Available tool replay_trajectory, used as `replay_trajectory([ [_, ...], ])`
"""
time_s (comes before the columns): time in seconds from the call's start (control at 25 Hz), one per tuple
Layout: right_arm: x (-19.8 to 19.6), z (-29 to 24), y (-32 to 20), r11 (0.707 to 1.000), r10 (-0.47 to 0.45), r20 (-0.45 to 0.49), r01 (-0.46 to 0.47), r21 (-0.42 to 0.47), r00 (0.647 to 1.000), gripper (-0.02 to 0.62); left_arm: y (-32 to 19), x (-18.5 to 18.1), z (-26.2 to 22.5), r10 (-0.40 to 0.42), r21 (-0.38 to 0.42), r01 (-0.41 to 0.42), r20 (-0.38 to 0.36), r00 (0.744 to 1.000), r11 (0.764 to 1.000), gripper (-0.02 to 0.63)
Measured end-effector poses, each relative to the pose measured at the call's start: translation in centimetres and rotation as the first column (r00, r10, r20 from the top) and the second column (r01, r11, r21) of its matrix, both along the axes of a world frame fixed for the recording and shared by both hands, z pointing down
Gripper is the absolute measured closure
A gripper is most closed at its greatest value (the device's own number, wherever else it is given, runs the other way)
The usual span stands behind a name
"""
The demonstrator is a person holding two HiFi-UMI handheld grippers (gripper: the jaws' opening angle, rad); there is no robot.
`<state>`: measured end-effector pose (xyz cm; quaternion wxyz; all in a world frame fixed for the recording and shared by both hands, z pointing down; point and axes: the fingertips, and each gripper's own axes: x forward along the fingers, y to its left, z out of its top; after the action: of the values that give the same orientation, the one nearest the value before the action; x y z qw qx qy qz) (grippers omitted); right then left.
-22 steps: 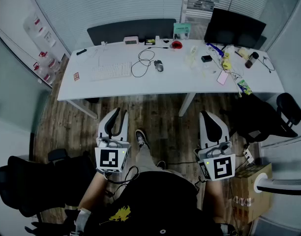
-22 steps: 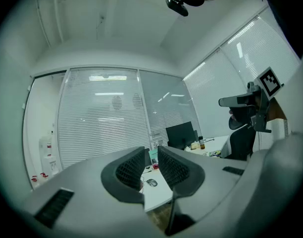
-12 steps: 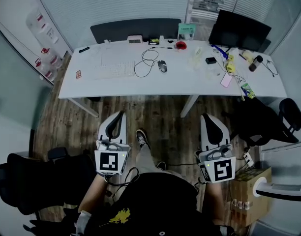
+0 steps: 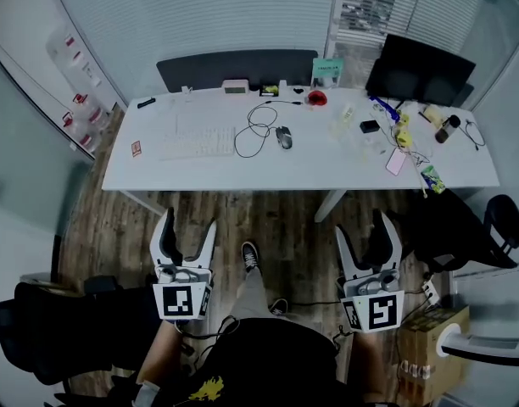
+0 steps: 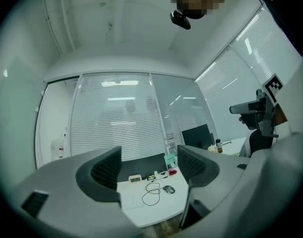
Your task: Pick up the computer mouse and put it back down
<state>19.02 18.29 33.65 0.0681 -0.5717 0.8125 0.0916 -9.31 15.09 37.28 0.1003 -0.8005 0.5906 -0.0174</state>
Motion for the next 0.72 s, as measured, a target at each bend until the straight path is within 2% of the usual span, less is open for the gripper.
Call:
replay_trajectory([
  [0.04, 0.2, 0.1, -1.0, 1.0, 0.006, 0.005, -0.006, -0.005, 1.0, 0.252, -1.0, -0.2, 0.1, -0.002, -0.009, 0.002, 0.007, 1.0, 1.0, 0.238],
  [0.12, 0.4, 0.5, -3.6, 0.999, 0.026, 0.009, -0.025, -0.022, 1.0, 0.143, -3.3, -0.6, 0.4, 0.0, -0.027, 0.001, 0.021, 1.0, 1.0, 0.188],
  [0.2, 0.4, 1.0, -6.7, 0.998, 0.04, 0.007, -0.04, -0.043, 0.999, 0.085, -6.0, -0.9, 1.1, 0.003, -0.054, -0.001, 0.027, 1.0, 0.999, 0.176],
  [0.4, -1.8, 1.7, -16.3, 0.996, 0.036, -0.018, -0.037, -0.077, 0.999, 0.086, -14.4, -3.1, 1.8, -0.019, -0.09, 0.018, -0.011, 1.0, 0.996, 0.175],
  [0.52, -4.1, 3.1, -23.0, 0.99, 0.05, -0.025, -0.053, -0.129, 0.998, 0.104, -20.3, -5.5, 2.2, -0.033, -0.114, 0.027, -0.046, 0.998, 0.993, 0.176],
  [0.72, -9.1, 5.8, -33.3, 0.978, 0.049, -0.075, -0.064, -0.2, 0.996, 0.12, -29.8, -8.2, 4.7, 0.02, -0.159, -0.029, -0.058, 0.998, 0.987, 0.176],
])
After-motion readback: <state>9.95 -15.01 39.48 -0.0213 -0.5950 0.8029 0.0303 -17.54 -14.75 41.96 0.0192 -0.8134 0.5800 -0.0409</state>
